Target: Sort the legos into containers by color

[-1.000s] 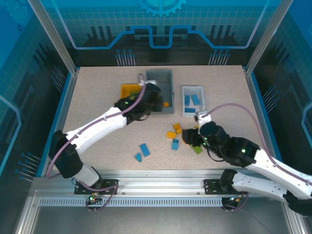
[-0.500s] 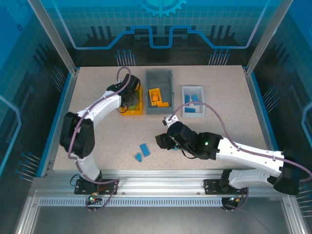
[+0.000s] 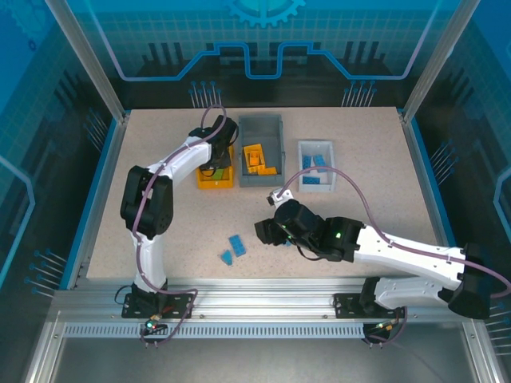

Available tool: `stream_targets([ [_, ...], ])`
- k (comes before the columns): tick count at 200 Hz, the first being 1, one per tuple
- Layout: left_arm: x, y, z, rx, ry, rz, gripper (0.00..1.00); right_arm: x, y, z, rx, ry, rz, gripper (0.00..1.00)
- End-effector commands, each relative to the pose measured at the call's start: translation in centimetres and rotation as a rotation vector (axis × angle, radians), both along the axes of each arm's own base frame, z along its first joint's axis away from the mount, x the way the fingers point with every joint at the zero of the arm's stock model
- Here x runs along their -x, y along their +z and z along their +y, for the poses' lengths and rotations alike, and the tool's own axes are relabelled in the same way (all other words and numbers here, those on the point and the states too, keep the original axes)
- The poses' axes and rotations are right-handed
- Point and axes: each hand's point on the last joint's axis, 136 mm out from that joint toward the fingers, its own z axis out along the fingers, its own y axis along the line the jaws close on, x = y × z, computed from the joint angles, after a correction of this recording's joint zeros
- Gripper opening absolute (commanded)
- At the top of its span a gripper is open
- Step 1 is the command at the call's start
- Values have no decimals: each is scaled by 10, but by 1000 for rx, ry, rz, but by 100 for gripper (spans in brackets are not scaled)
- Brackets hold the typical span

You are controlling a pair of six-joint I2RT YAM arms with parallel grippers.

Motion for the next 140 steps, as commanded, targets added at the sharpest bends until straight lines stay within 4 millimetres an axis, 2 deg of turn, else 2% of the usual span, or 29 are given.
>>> stream_targets([
  [1,-3,11,10,-32,6,-2,42,7,-13,3,16,12,40,62],
  [42,-3,27,8,-23,-6,-31,50,7,-24,3,47,9,65,64],
  [64,-3,36,8,-17,-9,-46,50,8,-31,5,70,14,80,65],
  [89,3,61,4,3,-10,-99,49,12,-43,13,143,47,88,65],
  [111,22,97,-3,47,-13,-182,50,22,-66,33,246,120,95,68],
  [140,69,130,-12,151,-18,-273,50,35,-104,51,355,163,150,72],
])
